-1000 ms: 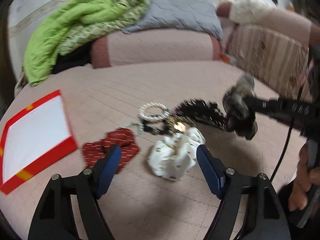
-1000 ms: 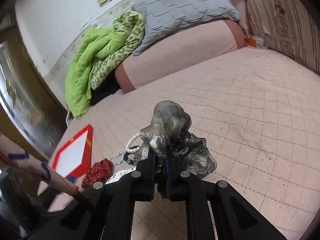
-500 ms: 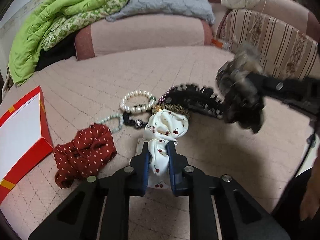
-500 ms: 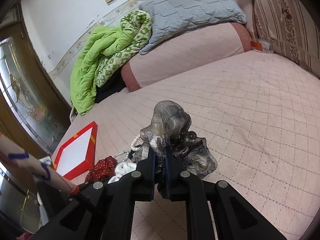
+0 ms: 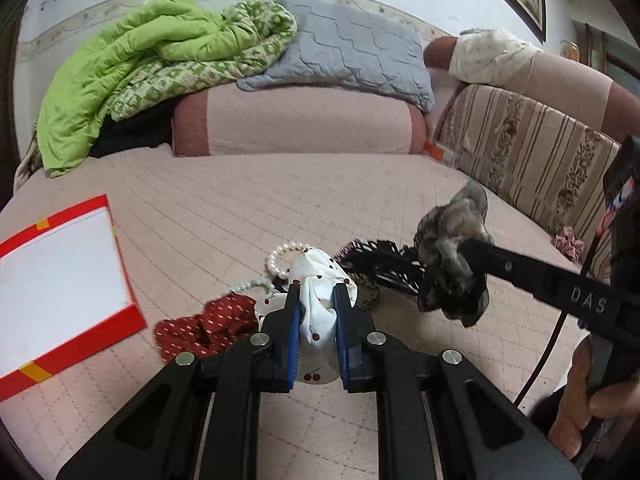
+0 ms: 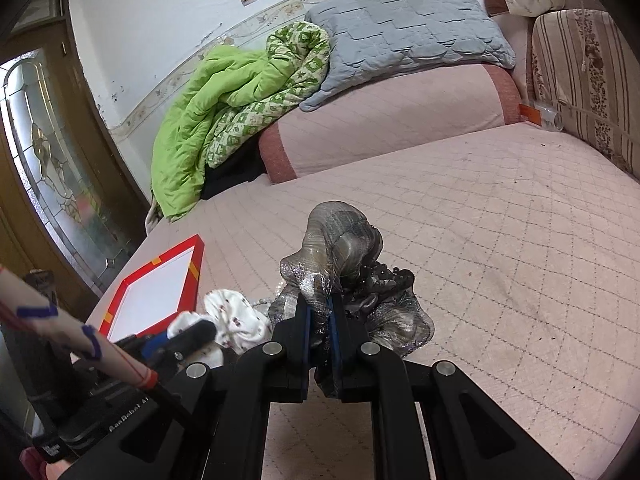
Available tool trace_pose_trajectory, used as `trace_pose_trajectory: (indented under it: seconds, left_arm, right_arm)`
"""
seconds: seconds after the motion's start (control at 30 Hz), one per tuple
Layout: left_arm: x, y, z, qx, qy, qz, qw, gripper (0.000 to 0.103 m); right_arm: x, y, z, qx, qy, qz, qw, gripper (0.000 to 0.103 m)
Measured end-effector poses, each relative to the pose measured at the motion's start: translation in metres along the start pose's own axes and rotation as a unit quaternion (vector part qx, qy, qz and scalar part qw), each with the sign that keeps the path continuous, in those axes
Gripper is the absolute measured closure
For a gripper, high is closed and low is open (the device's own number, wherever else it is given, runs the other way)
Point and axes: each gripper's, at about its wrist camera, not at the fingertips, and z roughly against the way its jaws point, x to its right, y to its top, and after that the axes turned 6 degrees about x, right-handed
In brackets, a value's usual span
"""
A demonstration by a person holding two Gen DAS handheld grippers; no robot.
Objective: Organize jewelry
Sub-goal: 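Carry both scrunchies into the red box lid and open both grippers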
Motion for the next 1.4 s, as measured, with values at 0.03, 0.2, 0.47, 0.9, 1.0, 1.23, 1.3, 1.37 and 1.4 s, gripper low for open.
trace_pose_trajectory:
  seconds: [0.03,0.2,0.47,0.9,1.0,1.23,1.3,1.37,1.4]
  left_arm:
    - [-0.001,0.001,0.002,0.003,0.003,0.001,1.0000,0.088]
    - [-0.009,0.005,0.007,0.010,0.016,0.004,0.9998,0.088]
    - [-0.028,0.011,0.019,0.019,0.031,0.024,0.9991,0.088]
    - [-0.084,0.016,0.049,0.043,0.069,0.068,0.9944,0.088]
    - [-0.106,0.016,0.056,0.047,0.085,0.081,0.9919,0.088]
    - [-0.160,0.013,0.070,0.046,0.129,0.113,0.9841,0.088]
    - [-0.171,0.012,0.072,0.045,0.139,0.116,0.9825,0.088]
    - [-0.186,0.011,0.073,0.044,0.148,0.123,0.9803,0.088]
    - [-0.193,0.011,0.073,0.044,0.153,0.127,0.9791,0.088]
  right_arm:
    - [-0.001,0.000,0.000,0.001,0.002,0.002,1.000,0.094]
    - [-0.010,-0.001,-0.001,0.003,0.014,0.013,1.000,0.094]
    - [-0.022,-0.004,-0.003,0.001,0.029,0.029,0.999,0.094]
    - [-0.067,-0.001,-0.013,-0.026,0.060,0.041,0.997,0.094]
    - [-0.087,0.002,-0.020,-0.031,0.073,0.051,0.996,0.094]
    - [-0.137,0.011,-0.044,-0.048,0.107,0.076,0.990,0.094]
    - [-0.150,0.010,-0.051,-0.053,0.115,0.082,0.989,0.094]
    - [-0.165,0.010,-0.059,-0.060,0.125,0.088,0.986,0.094]
    - [-0.171,0.011,-0.063,-0.063,0.130,0.091,0.985,0.094]
